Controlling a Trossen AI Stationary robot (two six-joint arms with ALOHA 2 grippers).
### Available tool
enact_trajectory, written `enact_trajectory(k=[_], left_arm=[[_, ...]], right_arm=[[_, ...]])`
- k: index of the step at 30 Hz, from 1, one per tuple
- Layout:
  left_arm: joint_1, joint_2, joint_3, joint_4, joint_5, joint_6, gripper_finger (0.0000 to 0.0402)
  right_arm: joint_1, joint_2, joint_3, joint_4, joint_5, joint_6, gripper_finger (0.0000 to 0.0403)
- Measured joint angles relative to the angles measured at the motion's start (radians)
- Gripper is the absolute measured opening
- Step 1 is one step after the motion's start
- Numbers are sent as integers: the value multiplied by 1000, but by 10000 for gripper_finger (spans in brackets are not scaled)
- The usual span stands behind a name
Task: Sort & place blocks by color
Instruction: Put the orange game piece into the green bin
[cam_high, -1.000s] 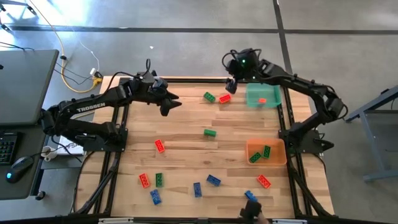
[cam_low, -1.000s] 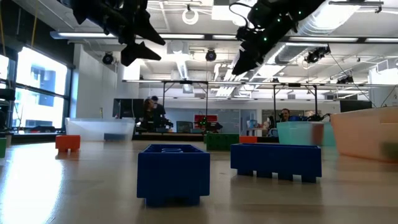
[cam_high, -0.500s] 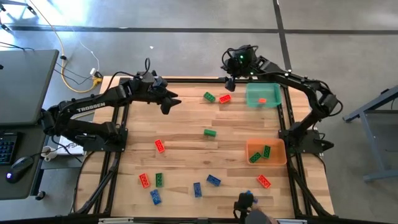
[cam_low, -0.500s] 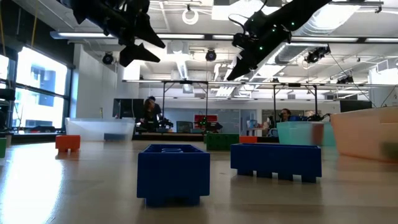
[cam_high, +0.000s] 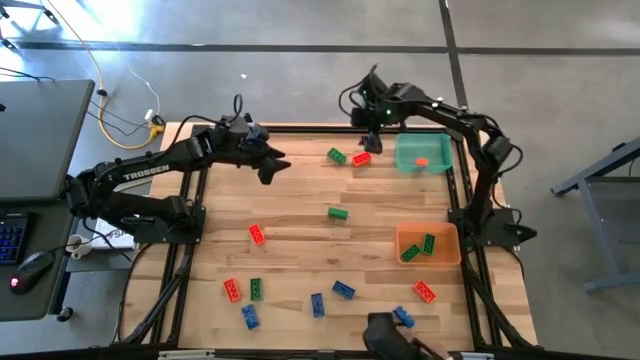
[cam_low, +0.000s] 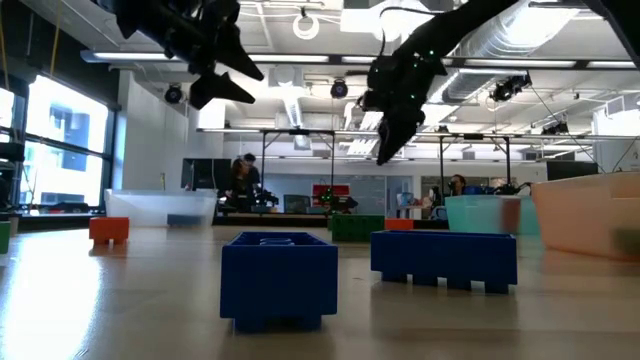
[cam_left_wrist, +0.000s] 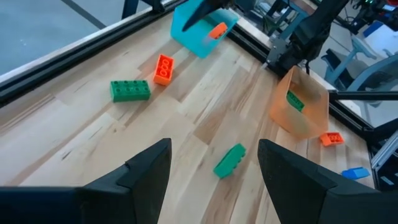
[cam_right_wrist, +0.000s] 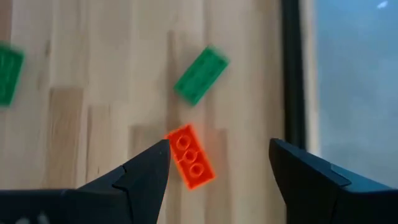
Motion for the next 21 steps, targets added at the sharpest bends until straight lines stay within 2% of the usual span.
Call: enact_trajectory(k=[8, 21], left_arm=[[0, 0, 0, -29, 0, 0, 229], [0, 0, 0, -29, 0, 0, 229]], right_arm=[[57, 41, -78, -1, 85, -135, 261], [88, 157, -87, 47, 170, -144, 261]])
